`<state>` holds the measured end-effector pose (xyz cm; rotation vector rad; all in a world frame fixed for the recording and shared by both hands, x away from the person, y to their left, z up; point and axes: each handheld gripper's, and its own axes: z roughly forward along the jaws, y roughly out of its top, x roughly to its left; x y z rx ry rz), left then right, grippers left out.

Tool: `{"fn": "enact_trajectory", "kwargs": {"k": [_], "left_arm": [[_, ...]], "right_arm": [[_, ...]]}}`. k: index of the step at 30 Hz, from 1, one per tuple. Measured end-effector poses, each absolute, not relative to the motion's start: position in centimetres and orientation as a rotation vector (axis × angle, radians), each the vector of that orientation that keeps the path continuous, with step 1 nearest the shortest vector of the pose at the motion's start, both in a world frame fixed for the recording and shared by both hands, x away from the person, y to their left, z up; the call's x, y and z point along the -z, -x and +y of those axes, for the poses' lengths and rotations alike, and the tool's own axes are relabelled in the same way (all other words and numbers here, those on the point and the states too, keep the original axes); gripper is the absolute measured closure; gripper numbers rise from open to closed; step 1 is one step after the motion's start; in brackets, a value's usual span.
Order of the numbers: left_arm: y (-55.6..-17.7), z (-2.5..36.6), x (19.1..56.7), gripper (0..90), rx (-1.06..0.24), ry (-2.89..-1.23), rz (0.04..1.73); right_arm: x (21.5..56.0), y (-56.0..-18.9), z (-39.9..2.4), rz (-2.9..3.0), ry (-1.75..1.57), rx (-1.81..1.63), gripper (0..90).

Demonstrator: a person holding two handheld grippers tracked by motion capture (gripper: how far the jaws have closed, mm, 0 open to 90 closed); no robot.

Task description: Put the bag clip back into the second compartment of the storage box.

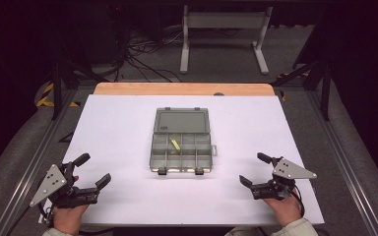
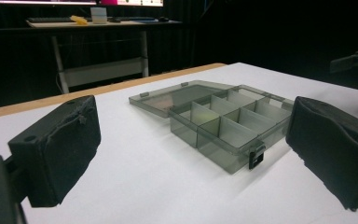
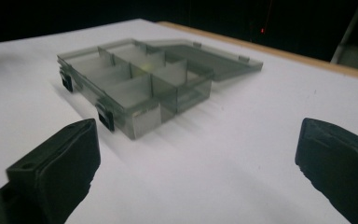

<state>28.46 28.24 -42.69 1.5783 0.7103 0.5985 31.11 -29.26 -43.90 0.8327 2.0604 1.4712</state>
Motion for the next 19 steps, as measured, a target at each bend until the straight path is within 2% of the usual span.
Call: {"fn": "enact_trajectory", "kwargs": {"k": [19], "left_arm": [[-29.10, 28.70, 43.29, 1.5, -0.556, -1.581, 0.754]], "right_arm": [[43.91, -31.10, -29.92, 1.982, -0.863, -1.495, 1.0]]}}
